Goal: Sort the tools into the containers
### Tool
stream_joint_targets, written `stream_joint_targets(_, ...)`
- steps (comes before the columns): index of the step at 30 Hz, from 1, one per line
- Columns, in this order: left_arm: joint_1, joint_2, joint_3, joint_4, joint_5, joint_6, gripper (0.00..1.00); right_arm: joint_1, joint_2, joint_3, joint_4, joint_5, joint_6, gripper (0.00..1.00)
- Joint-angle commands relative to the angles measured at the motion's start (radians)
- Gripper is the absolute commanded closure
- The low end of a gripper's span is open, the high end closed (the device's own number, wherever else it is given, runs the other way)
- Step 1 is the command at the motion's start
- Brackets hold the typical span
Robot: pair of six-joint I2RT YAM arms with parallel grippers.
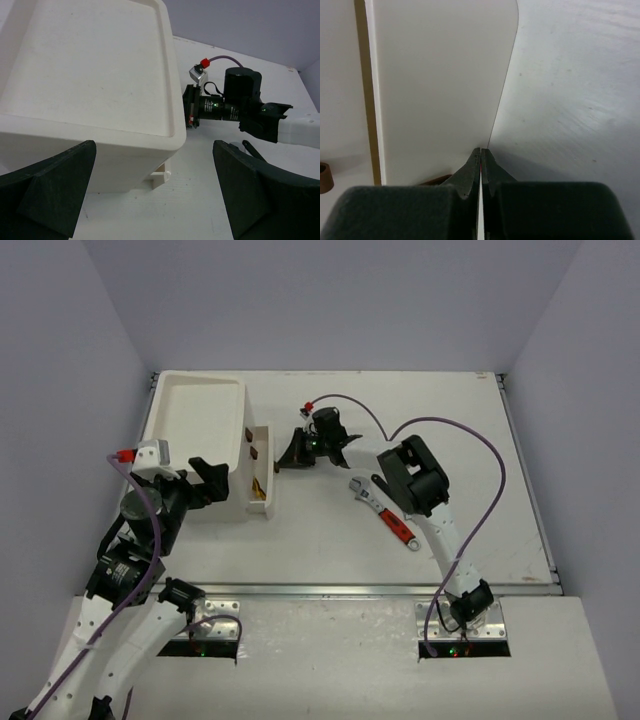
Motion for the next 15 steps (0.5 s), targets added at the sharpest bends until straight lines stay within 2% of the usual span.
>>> stream_joint_targets(1, 0.017, 0.007, 0.02, 0.038, -0.001, -0.001, 0.0, 0.066, -0.04, 0.015, 0.175, -0.066, 0.114, 1.0)
stream_joint_targets(5, 0.017, 0.001, 0.019, 0.04, -0.005, -0.001, 0.0, 0.103, -0.159, -0.16, 0.221, 0.105, 0.164, 1.0)
stream_joint_targets(10, 0.022, 0.003, 0.022, 0.035, -0.005, -0.002, 0.0, 0.129, -0.069, -0.022, 0.193, 0.058, 0.189, 1.0)
stream_joint_targets(15, 0.021, -0.022, 0.019, 0.036, -0.019, -0.004, 0.0, 0.131, -0.017, 0.001, 0.261, 0.032, 0.253, 1.0)
